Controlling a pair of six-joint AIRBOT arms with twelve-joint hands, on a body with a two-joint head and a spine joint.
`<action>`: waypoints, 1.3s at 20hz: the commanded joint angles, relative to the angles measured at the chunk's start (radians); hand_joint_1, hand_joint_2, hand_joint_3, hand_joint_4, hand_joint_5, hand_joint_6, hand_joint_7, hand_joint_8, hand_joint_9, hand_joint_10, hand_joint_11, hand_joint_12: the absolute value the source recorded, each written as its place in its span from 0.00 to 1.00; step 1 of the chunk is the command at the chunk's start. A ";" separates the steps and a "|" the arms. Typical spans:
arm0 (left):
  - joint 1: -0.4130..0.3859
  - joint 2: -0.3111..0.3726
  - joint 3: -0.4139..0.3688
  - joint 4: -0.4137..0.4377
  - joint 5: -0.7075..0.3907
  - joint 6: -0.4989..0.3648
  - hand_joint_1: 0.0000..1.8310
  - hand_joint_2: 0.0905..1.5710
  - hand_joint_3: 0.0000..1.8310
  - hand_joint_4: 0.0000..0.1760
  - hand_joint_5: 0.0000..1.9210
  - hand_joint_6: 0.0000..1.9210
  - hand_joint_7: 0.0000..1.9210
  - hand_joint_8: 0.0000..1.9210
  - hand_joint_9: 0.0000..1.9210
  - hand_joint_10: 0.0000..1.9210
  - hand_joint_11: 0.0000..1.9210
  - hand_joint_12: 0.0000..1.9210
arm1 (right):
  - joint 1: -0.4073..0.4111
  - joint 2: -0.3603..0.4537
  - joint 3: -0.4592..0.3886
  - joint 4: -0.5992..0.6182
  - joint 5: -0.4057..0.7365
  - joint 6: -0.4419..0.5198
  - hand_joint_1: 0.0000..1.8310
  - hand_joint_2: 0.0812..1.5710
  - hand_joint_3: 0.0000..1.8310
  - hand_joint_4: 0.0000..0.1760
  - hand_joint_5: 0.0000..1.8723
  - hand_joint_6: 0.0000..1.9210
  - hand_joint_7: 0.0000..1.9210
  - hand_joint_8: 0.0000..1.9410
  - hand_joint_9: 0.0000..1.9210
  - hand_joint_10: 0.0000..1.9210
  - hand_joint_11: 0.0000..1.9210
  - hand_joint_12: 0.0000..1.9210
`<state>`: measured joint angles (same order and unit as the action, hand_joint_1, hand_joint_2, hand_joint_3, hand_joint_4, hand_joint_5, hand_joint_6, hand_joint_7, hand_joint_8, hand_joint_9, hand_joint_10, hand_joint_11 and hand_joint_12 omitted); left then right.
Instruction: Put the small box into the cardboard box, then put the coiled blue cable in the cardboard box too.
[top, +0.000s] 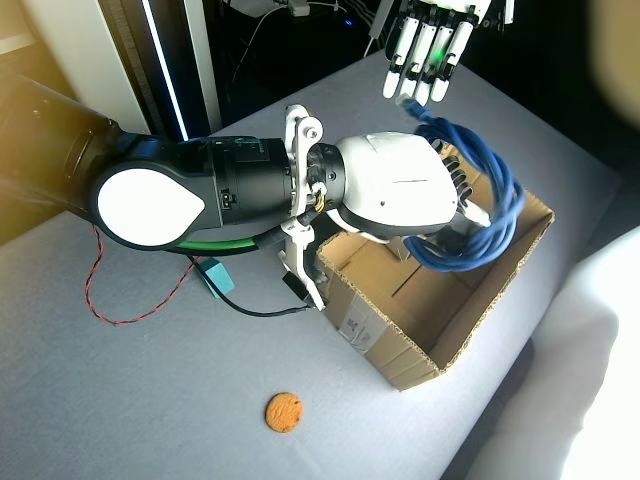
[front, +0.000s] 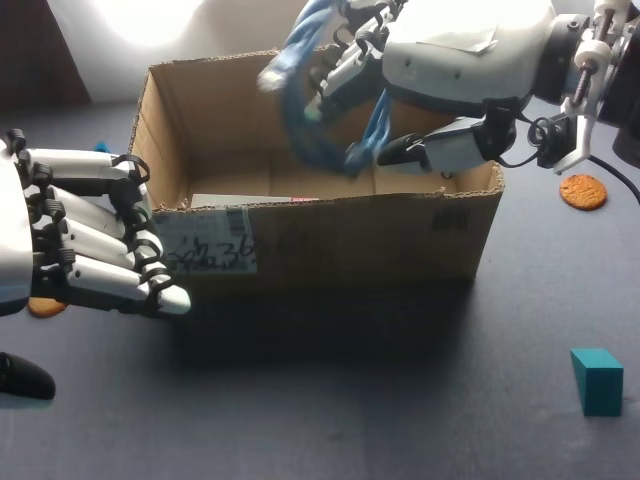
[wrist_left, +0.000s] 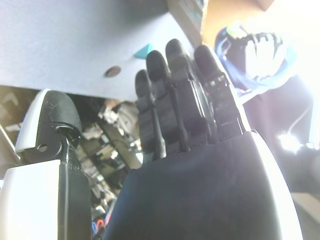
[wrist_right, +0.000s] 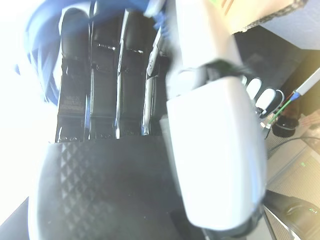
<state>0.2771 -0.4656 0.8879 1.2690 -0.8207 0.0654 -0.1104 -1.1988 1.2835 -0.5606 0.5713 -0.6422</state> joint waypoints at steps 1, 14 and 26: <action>-0.010 0.012 0.002 -0.062 -0.044 0.000 0.41 0.72 0.00 0.00 0.27 0.00 0.32 0.00 0.30 0.01 0.00 0.58 | 0.015 0.011 0.001 0.037 0.107 -0.004 0.57 0.67 0.00 0.00 0.40 0.02 0.42 0.00 0.40 0.04 0.13 0.67; -0.011 0.010 0.000 -0.048 -0.037 0.000 0.42 0.72 0.00 0.00 0.26 0.00 0.31 0.00 0.29 0.00 0.00 0.56 | 0.008 0.020 0.001 -0.040 0.173 0.021 0.53 0.65 0.00 0.00 0.38 0.00 0.38 0.00 0.37 0.02 0.09 0.68; -0.012 0.010 -0.031 -0.081 -0.005 0.000 0.40 0.73 0.00 0.00 0.26 0.00 0.32 0.00 0.30 0.00 0.00 0.57 | -0.038 0.163 -0.018 -0.321 0.499 0.390 0.55 0.65 0.00 0.00 0.38 0.00 0.37 0.00 0.36 0.01 0.07 0.70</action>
<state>0.2764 -0.4656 0.8589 1.2488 -0.7773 0.0647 -0.1551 -1.0370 1.2648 -0.9623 0.9768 -0.2573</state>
